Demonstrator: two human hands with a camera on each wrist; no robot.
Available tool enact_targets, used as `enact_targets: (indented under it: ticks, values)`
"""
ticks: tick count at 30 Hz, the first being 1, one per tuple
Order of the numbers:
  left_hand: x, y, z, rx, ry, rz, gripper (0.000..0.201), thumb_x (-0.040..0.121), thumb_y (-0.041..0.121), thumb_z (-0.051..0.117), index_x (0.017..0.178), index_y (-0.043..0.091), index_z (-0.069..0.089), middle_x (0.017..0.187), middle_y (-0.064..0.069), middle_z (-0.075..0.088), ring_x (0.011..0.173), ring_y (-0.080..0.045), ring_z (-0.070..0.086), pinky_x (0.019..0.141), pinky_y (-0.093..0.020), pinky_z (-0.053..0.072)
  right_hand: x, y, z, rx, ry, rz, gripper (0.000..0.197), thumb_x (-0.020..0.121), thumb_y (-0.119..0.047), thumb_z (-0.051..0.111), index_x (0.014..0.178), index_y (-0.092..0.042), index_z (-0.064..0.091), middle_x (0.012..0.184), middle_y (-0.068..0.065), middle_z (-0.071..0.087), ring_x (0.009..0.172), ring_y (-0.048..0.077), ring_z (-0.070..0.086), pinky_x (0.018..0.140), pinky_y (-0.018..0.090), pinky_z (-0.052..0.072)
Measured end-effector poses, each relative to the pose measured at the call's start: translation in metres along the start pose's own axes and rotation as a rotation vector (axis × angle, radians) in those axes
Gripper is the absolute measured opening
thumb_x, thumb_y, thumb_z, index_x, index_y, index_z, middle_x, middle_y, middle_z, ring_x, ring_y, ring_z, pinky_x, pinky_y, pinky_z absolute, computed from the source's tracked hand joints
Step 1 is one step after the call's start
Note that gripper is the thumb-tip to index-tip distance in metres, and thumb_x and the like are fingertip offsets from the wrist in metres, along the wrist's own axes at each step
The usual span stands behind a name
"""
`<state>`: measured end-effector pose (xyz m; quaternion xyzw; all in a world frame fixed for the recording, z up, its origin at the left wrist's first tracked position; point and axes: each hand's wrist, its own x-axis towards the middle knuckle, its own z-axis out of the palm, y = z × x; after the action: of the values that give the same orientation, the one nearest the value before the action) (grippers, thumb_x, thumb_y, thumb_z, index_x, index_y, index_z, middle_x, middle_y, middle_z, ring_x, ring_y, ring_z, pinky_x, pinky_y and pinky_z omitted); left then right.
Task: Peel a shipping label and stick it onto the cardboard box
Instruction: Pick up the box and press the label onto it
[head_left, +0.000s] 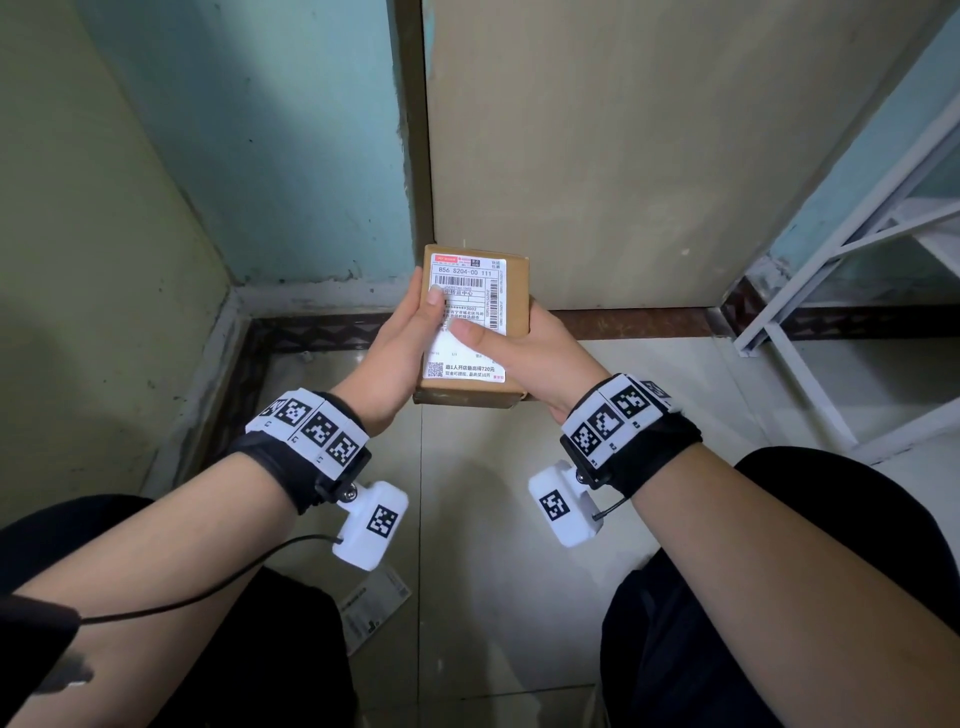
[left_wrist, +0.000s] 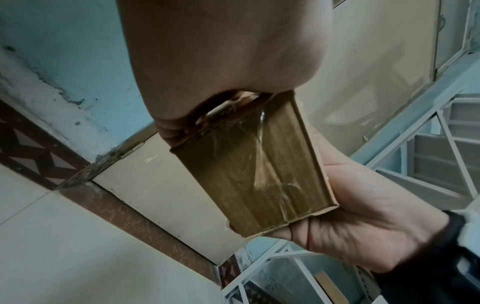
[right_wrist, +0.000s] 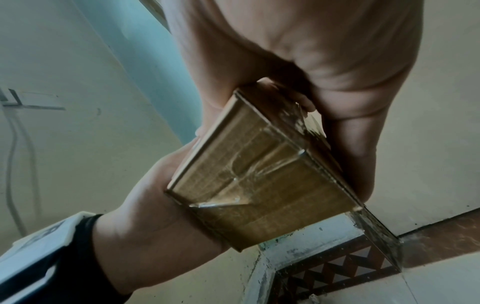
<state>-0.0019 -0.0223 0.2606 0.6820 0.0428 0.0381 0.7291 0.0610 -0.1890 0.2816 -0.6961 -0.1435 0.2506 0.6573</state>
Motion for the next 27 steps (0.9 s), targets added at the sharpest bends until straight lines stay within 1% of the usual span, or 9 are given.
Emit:
enact_targets:
  ticks: [6,10,15,19,22,23,25,26,27]
  values:
    - [0.001,-0.003,-0.003,-0.011,0.011,-0.017,0.049,0.118,0.045,0.036,0.163,0.028,0.042,0.154,-0.001,0.066,0.141,-0.026,0.064,0.124,-0.057,0.044,-0.003,-0.002,-0.001,-0.014,-0.024,0.009,0.057,0.085,-0.023,0.091,0.136,-0.025,0.065,0.124,-0.007,0.079,0.113,0.013,0.077,0.105,0.043,0.059]
    - [0.000,-0.001,-0.002,-0.007,0.017,-0.022,0.048,0.119,0.043,0.035,0.164,0.027,0.042,0.153,0.000,0.067,0.140,-0.024,0.065,0.123,-0.054,0.045,-0.003,-0.004,-0.002,-0.026,-0.044,0.010,0.048,0.084,-0.019,0.091,0.125,-0.031,0.068,0.122,-0.008,0.080,0.112,0.011,0.077,0.105,0.042,0.060]
    - [0.002,0.001,-0.006,-0.008,0.040,-0.037,0.049,0.118,0.045,0.036,0.162,0.026,0.046,0.151,0.001,0.069,0.138,-0.022,0.067,0.124,-0.053,0.045,-0.003,-0.005,-0.007,-0.033,-0.068,0.040,0.078,0.073,-0.014,0.099,0.140,-0.023,0.060,0.123,-0.007,0.080,0.114,0.012,0.076,0.106,0.044,0.059]
    - [0.001,0.002,-0.010,-0.018,0.054,-0.056,0.049,0.118,0.046,0.038,0.160,0.024,0.049,0.150,-0.001,0.069,0.137,-0.024,0.068,0.124,-0.054,0.045,-0.004,-0.007,-0.011,-0.049,-0.078,0.061,0.083,0.069,-0.012,0.100,0.140,-0.028,0.060,0.123,-0.007,0.080,0.115,0.013,0.076,0.106,0.048,0.059]
    - [0.000,0.005,-0.009,0.021,0.056,-0.045,0.049,0.117,0.046,0.039,0.160,0.024,0.050,0.149,0.000,0.070,0.136,-0.022,0.069,0.122,-0.053,0.047,-0.005,-0.009,-0.015,-0.062,-0.122,0.072,0.087,0.069,-0.003,0.098,0.142,-0.027,0.058,0.124,-0.006,0.079,0.116,0.014,0.075,0.107,0.049,0.058]
    - [-0.001,0.006,-0.008,0.041,0.051,-0.028,0.048,0.118,0.045,0.038,0.160,0.025,0.050,0.149,0.001,0.070,0.136,-0.021,0.069,0.121,-0.051,0.048,-0.006,-0.011,-0.016,-0.065,-0.159,0.078,0.091,0.069,0.000,0.097,0.145,-0.025,0.055,0.126,-0.005,0.079,0.118,0.015,0.074,0.109,0.049,0.057]
    - [-0.003,0.009,-0.005,0.097,0.042,0.031,0.047,0.119,0.041,0.036,0.161,0.024,0.047,0.150,0.003,0.069,0.135,-0.017,0.068,0.116,-0.040,0.053,-0.007,-0.013,-0.018,-0.053,-0.235,0.068,0.097,0.069,0.005,0.095,0.150,-0.022,0.049,0.132,-0.001,0.076,0.124,0.018,0.072,0.111,0.048,0.055]
    - [-0.005,0.010,-0.003,0.127,0.041,0.072,0.046,0.120,0.037,0.034,0.162,0.021,0.044,0.152,0.002,0.067,0.137,-0.016,0.067,0.114,-0.035,0.054,-0.008,-0.015,-0.018,-0.025,-0.255,0.057,0.093,0.072,0.006,0.093,0.150,-0.021,0.049,0.133,0.000,0.076,0.125,0.019,0.072,0.110,0.046,0.056]
    - [-0.006,0.010,-0.001,0.149,0.041,0.113,0.047,0.120,0.035,0.033,0.163,0.019,0.041,0.154,0.000,0.064,0.140,-0.017,0.064,0.116,-0.035,0.053,-0.009,-0.017,-0.016,0.009,-0.254,0.043,0.083,0.077,0.007,0.089,0.147,-0.021,0.052,0.132,0.001,0.076,0.123,0.018,0.072,0.106,0.042,0.058]
